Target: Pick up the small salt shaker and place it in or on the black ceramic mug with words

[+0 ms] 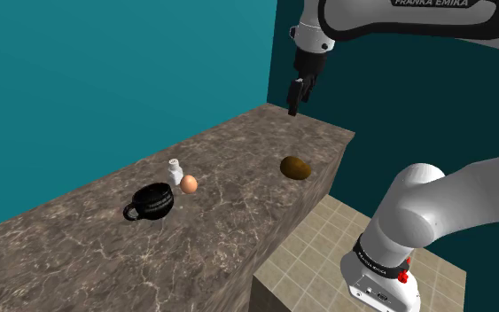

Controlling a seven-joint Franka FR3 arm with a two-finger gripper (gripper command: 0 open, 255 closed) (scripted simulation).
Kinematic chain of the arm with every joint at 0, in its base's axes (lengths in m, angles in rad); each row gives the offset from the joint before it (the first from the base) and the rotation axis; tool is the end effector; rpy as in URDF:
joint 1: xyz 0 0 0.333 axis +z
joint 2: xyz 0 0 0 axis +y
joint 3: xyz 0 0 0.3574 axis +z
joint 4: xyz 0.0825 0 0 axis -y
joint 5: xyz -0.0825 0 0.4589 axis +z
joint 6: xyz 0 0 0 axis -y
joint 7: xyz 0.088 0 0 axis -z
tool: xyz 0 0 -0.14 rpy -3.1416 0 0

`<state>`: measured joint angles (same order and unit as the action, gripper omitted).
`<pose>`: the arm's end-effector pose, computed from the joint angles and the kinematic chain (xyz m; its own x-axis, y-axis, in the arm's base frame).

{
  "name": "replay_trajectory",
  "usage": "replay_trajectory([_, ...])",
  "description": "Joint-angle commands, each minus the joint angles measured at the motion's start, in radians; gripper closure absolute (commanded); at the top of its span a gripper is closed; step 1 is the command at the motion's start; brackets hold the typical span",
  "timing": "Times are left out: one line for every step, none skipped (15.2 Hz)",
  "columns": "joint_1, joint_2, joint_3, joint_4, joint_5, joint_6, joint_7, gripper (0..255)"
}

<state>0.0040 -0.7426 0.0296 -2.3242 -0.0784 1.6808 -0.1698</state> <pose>0.3804 0.0050 0.5995 0.9757 0.2038 0.0803 0.1942 -0.9744 0.1135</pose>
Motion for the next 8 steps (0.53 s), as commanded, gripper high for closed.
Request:
replay_trajectory([0.0,0.0,0.0,0.0,0.0,0.0,0.0,0])
replay_trajectory([0.003,0.027,0.015,0.004,0.007,0.019,0.021,0])
replay_trajectory([0.006,0.055,0.03,0.009,0.013,0.038,0.041,0])
replay_trajectory([0.008,0.084,0.045,0.015,0.019,0.056,0.062,0])
replay_trajectory([0.01,0.114,0.06,0.023,0.024,0.074,0.082,0])
replay_trajectory([0.012,0.144,0.075,0.032,0.028,0.092,0.103,0])
replay_trajectory([0.014,0.176,0.089,0.043,0.031,0.109,0.123,0])
replay_trajectory([0.016,0.208,0.104,0.055,0.034,0.125,0.143,0])
